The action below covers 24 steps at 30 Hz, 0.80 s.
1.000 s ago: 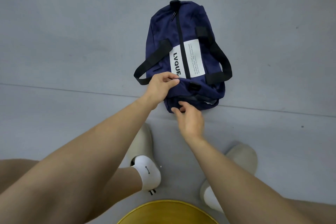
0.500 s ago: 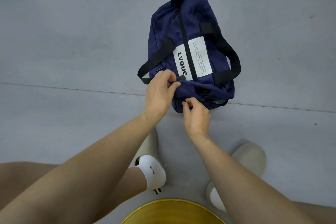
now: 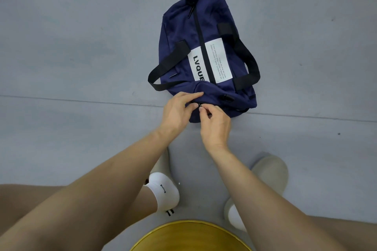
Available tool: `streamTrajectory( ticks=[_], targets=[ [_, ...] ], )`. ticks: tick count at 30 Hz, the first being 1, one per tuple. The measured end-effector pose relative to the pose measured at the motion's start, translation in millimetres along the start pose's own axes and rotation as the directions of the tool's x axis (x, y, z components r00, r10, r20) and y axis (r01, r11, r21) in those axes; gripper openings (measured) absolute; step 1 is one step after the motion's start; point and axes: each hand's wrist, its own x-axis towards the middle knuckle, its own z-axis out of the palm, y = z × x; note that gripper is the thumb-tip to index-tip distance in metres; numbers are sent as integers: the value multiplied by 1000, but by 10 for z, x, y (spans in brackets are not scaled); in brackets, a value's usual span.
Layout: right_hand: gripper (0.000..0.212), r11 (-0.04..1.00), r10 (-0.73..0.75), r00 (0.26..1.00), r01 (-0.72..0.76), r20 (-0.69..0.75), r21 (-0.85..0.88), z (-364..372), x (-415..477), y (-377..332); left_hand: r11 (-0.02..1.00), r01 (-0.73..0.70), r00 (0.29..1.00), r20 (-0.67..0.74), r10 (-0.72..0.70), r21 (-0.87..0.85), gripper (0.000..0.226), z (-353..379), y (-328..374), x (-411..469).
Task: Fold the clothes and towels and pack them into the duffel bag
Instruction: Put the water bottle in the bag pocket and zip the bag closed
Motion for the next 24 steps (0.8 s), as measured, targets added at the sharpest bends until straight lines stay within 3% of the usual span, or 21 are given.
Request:
streamTrajectory(
  ticks=[5,8,11,17,20,24],
  targets=[
    [18,1000,-12,1000,12,3,-2,29,50,0,980,-64,998,-15,68,190,33,-103,-80,133],
    [16,997,66,995,-69,-70,-44,-16,116,77,963,-84,996,-16,91,256,35,-105,-103,158],
    [16,984,155,975,-167,-157,-66,-197,248,280,964,-54,998,-29,64,262,36,-153,-122,170],
    [18,977,121,978,-148,-172,-154,-412,394,475,966,-43,998,-23,51,254,38,-233,-152,154],
    [18,959,243,932,-272,-269,-77,-551,514,658,965,-16,998,-51,31,262,38,-286,-180,135],
    [18,957,214,960,-243,-178,-159,-657,615,764,969,31,997,-78,-13,245,36,-342,-249,60]
  ],
)
